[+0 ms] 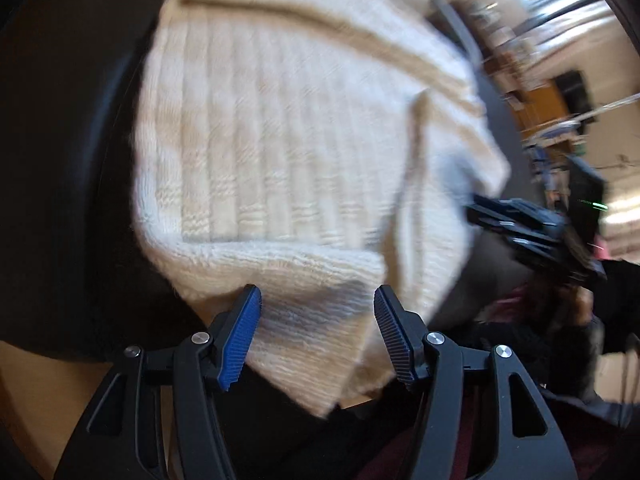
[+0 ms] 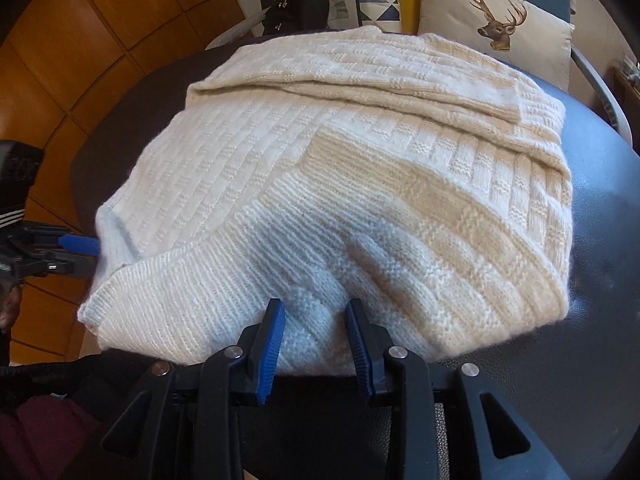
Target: Fold clothes
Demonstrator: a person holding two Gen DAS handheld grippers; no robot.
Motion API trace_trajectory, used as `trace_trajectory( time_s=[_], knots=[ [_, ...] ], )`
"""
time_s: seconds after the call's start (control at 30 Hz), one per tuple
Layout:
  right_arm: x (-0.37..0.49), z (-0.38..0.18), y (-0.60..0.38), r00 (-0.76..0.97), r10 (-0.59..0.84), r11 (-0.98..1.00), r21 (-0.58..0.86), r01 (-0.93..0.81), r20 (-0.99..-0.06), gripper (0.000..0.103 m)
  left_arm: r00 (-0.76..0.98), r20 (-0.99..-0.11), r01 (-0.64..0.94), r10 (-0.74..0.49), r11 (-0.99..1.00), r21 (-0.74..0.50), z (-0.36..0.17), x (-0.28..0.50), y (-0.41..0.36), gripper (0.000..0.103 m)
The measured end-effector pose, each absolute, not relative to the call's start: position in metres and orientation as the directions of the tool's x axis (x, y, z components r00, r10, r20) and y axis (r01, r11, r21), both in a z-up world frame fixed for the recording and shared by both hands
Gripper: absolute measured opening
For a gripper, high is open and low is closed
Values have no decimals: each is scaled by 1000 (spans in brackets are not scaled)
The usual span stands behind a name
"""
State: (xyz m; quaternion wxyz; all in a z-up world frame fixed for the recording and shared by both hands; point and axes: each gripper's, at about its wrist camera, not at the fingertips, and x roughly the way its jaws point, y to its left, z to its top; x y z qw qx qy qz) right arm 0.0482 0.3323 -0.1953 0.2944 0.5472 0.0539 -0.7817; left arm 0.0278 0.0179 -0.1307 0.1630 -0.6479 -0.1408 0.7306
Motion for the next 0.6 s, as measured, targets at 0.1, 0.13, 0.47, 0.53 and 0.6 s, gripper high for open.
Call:
trace_trajectory(
  time_s=[0.1,0.13,0.47,0.53,0.6],
  knots=[
    [43,-187,336,-220,-421,-797,244,552,-880,32,-67,-905,-6,420,-907,-420,-136,18,21,62],
    [39,-184,337,-223,-427,-790,241,564,-876,32,-61,-897,19,438,-898,-440,-137,17,17,63],
    [-50,-170,321,-132,-453,-706,264,658,-882,39,-64,-833,129,550,-823,-554,-143,16,-3,63],
    [-62,-177,309,-68,-437,-676,277,683,-897,40,-66,-835,122,546,-826,-550,-143,16,-2,63],
    [-73,-185,297,2,-417,-645,297,704,-909,40,-68,-838,118,541,-830,-545,-142,16,0,63]
  ],
)
